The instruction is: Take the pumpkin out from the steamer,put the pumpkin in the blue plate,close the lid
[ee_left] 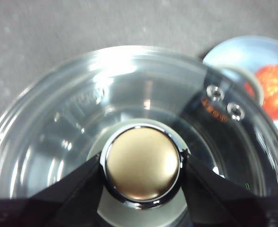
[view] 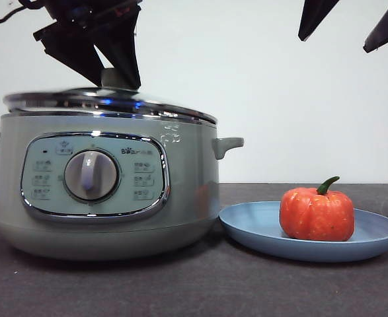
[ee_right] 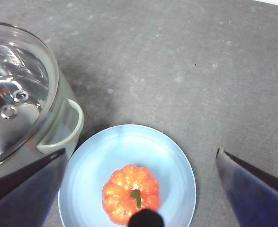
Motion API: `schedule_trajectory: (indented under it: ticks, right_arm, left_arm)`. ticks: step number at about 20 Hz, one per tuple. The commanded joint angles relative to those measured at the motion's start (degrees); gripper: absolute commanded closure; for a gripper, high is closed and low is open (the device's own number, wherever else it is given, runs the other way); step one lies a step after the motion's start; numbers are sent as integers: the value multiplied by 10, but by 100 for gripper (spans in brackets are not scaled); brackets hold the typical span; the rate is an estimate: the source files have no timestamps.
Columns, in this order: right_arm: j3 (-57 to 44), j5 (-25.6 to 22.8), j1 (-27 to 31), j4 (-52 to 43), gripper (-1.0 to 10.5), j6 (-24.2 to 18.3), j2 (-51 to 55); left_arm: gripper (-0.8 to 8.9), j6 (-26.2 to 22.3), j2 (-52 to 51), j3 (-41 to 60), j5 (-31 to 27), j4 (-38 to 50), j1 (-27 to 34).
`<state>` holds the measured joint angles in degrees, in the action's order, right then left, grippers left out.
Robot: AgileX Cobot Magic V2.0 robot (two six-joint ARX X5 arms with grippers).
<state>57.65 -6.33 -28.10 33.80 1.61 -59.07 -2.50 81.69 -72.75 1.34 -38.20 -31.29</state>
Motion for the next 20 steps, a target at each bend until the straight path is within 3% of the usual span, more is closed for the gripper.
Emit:
schedule_trajectory:
  ticks: [1,9,10,12,13,18,20]
  right_arm:
    - [3,-2,0,-3,289,5,0]
    - [3,-2,0,-3,289,5,0]
    - [3,-2,0,-3,289,5,0]
    - [3,-2,0,-3,289,5,0]
    - [3,-2,0,-3,289,5,0]
    - [3,0,0,-3,291,5,1]
    - [3,0,0,-3,378,5,3]
  left_arm:
    - [822,-1,5,-7,4,10,-3]
    - [806,-6,10,-7,2,-17,-1]
    - [744,-6,10,-7,2,-17,-1]
    - [456,-5,9,-7,-1,-20,-1]
    - [362,-5,9,-7,-5,-22,-1]
    - [343,-5,-22,-7,-29,-16,-2]
    - [346,-5,-52,-7,-31,-17,-2]
